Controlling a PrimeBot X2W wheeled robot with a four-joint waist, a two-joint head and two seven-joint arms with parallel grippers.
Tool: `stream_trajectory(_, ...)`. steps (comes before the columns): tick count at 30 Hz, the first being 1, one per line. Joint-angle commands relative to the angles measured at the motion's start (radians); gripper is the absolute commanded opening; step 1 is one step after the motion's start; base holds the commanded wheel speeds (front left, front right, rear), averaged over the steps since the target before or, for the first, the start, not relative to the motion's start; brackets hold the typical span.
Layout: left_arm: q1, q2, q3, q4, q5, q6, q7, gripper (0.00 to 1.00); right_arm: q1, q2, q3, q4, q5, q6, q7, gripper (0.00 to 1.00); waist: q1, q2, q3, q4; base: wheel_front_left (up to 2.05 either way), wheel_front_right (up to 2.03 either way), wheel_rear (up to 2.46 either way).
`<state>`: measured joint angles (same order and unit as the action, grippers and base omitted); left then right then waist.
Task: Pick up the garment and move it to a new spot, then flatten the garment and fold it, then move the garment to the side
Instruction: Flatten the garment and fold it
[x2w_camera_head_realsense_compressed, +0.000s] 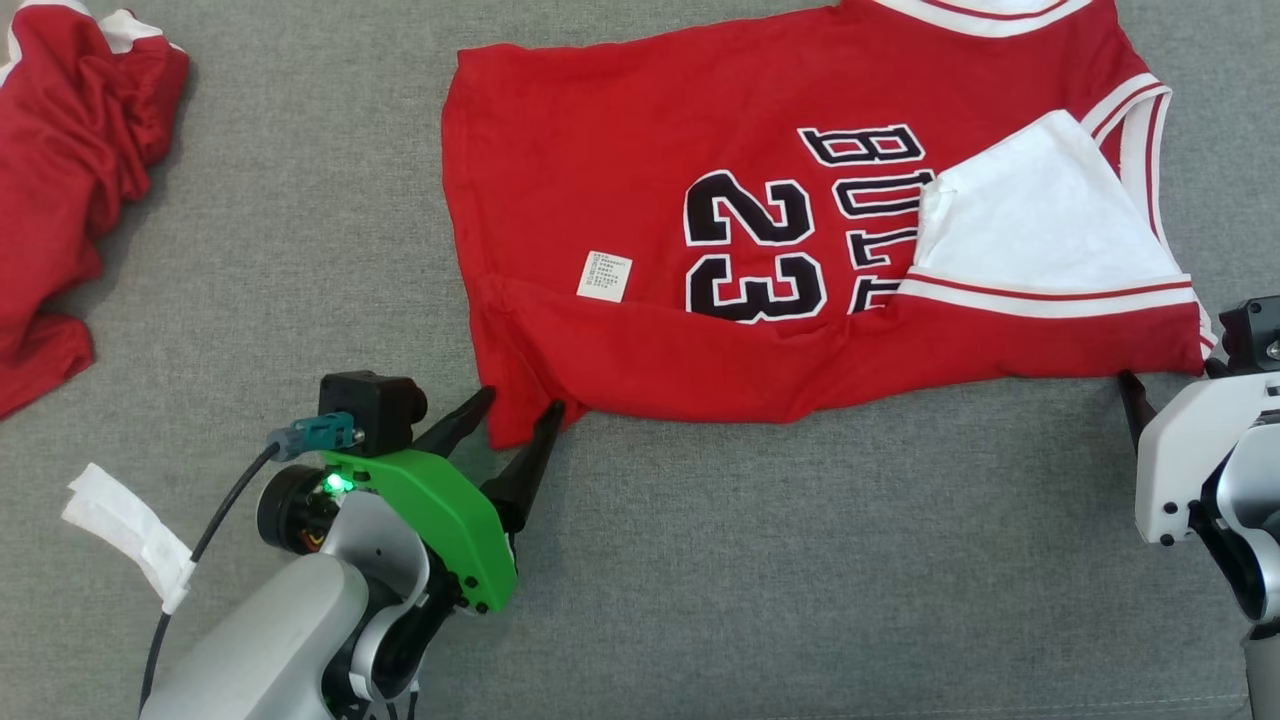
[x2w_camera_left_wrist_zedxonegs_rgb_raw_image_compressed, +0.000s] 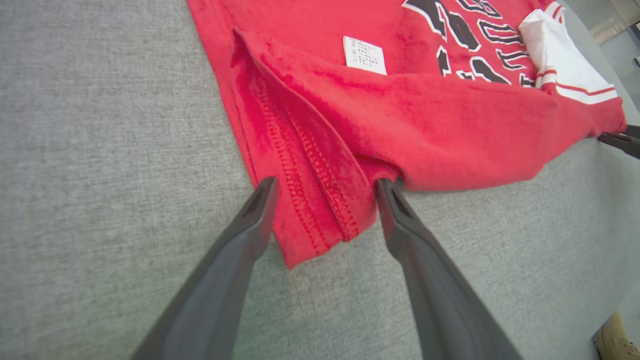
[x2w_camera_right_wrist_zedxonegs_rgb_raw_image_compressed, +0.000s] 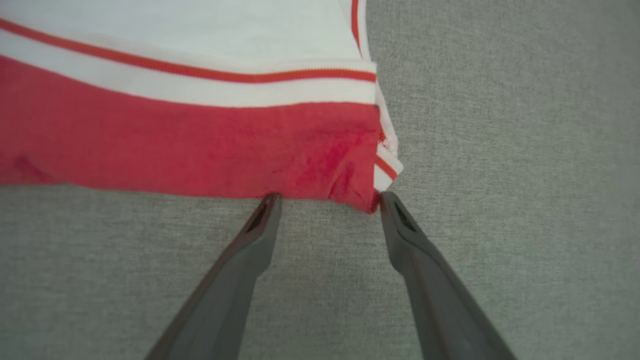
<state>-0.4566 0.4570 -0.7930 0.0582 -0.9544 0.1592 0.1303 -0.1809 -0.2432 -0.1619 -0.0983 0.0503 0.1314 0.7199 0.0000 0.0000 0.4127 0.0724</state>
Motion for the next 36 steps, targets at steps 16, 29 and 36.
stream_trajectory(16, -0.040, -0.007, -0.012, 0.045, 0.005, -0.018, 0.012, 0.00, -0.032, 0.016, 0.045, 0.063, -0.020, -0.001, 0.011, 0.64, 0.0000, 0.0000, 0.016, -0.008, 0.00, 0.00, 0.00)
stream_trajectory(29, 0.045, 0.130, 0.006, -0.046, -0.072, -0.097, 0.051, 0.00, 0.022, -0.065, -0.046, 0.046, 0.122, -0.001, 0.041, 0.00, 0.0000, 0.0000, -0.076, 0.004, 0.00, 0.00, 0.00)
stream_trajectory(36, 0.123, 0.185, -0.024, -0.123, -0.138, -0.142, 0.111, 0.00, 0.162, -0.152, -0.100, -0.085, 0.267, -0.001, 0.188, 0.00, 0.0000, 0.0000, -0.125, -0.003, 0.00, 0.00, 0.00)
